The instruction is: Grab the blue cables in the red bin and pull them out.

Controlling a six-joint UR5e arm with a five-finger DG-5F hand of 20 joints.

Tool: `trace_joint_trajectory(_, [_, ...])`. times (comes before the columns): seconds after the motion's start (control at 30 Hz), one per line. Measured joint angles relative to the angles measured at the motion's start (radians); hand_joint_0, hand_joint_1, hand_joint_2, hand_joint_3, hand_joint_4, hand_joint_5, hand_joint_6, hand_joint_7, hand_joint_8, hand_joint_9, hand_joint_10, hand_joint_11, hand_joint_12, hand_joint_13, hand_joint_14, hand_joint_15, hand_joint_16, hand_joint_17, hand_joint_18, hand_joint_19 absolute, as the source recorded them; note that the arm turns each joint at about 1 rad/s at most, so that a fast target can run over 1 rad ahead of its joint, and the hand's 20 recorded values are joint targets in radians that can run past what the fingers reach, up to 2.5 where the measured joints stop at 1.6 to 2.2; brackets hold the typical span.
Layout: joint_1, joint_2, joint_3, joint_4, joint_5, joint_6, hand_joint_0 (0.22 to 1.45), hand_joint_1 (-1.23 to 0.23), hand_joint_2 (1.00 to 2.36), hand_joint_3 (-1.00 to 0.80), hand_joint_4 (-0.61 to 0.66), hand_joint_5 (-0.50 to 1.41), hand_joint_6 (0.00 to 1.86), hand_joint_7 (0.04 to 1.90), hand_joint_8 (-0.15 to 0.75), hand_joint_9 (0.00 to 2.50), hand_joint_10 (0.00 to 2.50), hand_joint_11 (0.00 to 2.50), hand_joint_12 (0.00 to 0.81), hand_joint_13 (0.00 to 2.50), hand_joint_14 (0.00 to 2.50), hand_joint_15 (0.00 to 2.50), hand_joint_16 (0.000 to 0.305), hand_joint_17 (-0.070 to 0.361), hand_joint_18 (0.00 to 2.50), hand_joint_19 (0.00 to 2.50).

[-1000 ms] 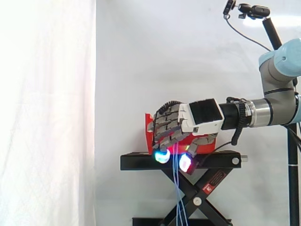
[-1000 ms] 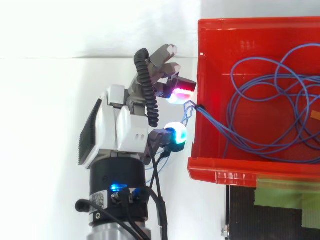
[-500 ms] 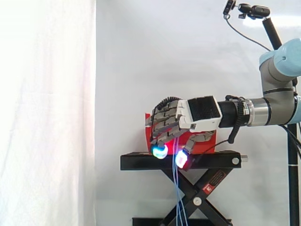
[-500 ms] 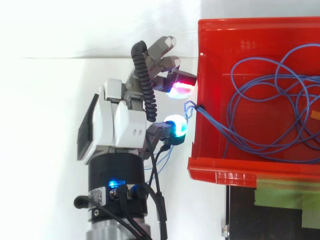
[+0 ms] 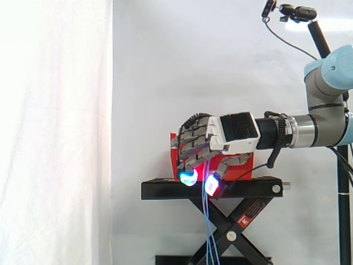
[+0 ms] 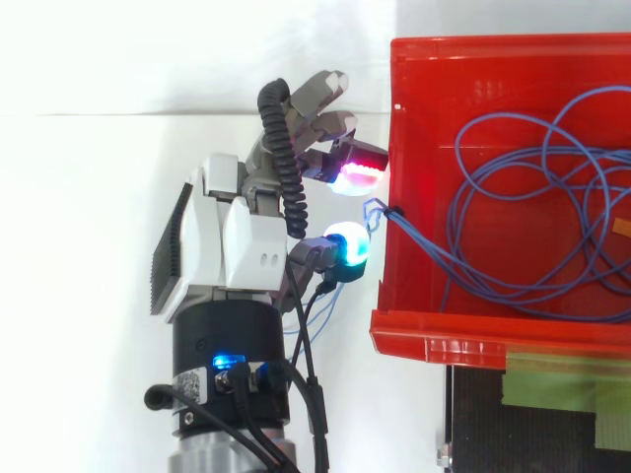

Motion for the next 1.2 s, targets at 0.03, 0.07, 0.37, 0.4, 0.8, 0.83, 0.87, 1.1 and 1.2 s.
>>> trace_joint_trajectory(0.03, [0.000, 0.000, 0.000, 0.000, 0.000, 0.000, 0.82, -0.96, 1.00, -1.00, 0.11, 0.91, 0.01, 0.80, 0.239, 0.77, 0.02, 0.48, 0.308, 0.59, 0.01, 0.29, 0.039, 0.088, 0.48, 0.34])
trace_joint_trajectory(0.07, [0.000, 0.000, 0.000, -0.001, 0.000, 0.000, 0.82, -0.96, 1.00, -1.00, 0.11, 0.91, 0.01, 0.80, 0.238, 0.76, 0.02, 0.48, 0.309, 0.59, 0.01, 0.29, 0.039, 0.088, 0.48, 0.33])
trace_joint_trajectory(0.37, [-0.002, 0.000, -0.001, -0.006, 0.000, 0.000, 0.82, -0.96, 1.00, -1.00, 0.11, 0.89, 0.01, 0.77, 0.238, 0.76, 0.02, 0.47, 0.310, 0.59, 0.01, 0.29, 0.039, 0.088, 0.48, 0.34])
trace_joint_trajectory(0.4, [-0.002, 0.000, -0.001, -0.007, 0.000, -0.001, 0.82, -0.96, 1.00, -1.00, 0.11, 0.89, 0.01, 0.77, 0.238, 0.76, 0.02, 0.48, 0.309, 0.59, 0.01, 0.29, 0.039, 0.088, 0.48, 0.34])
trace_joint_trajectory(0.8, [-0.004, 0.000, -0.001, -0.013, 0.000, -0.009, 0.82, -0.95, 1.00, -1.00, 0.12, 0.89, 0.01, 0.75, 0.240, 0.76, 0.02, 0.47, 0.310, 0.59, 0.01, 0.29, 0.039, 0.088, 0.48, 0.34])
trace_joint_trajectory(0.83, [-0.005, 0.000, -0.001, -0.014, 0.000, -0.009, 0.82, -0.95, 1.00, -1.00, 0.13, 0.89, 0.01, 0.75, 0.239, 0.76, 0.02, 0.47, 0.310, 0.59, 0.01, 0.29, 0.039, 0.088, 0.48, 0.34])
trace_joint_trajectory(0.87, [-0.005, 0.000, -0.001, -0.016, 0.000, -0.010, 0.82, -0.95, 1.00, -1.00, 0.12, 0.88, 0.01, 0.75, 0.238, 0.76, 0.02, 0.48, 0.310, 0.60, 0.01, 0.29, 0.039, 0.088, 0.48, 0.34])
trace_joint_trajectory(1.1, [-0.005, 0.000, -0.001, -0.026, 0.000, -0.019, 0.82, -0.96, 1.00, -1.00, 0.12, 0.88, 0.01, 0.75, 0.239, 0.77, 0.02, 0.48, 0.311, 0.60, 0.01, 0.29, 0.039, 0.088, 0.48, 0.35])
trace_joint_trajectory(1.2, [-0.006, 0.000, -0.001, -0.027, 0.000, -0.020, 0.82, -0.96, 1.00, -1.00, 0.12, 0.89, 0.01, 0.75, 0.237, 0.77, 0.02, 0.47, 0.310, 0.60, 0.01, 0.29, 0.039, 0.087, 0.48, 0.35])
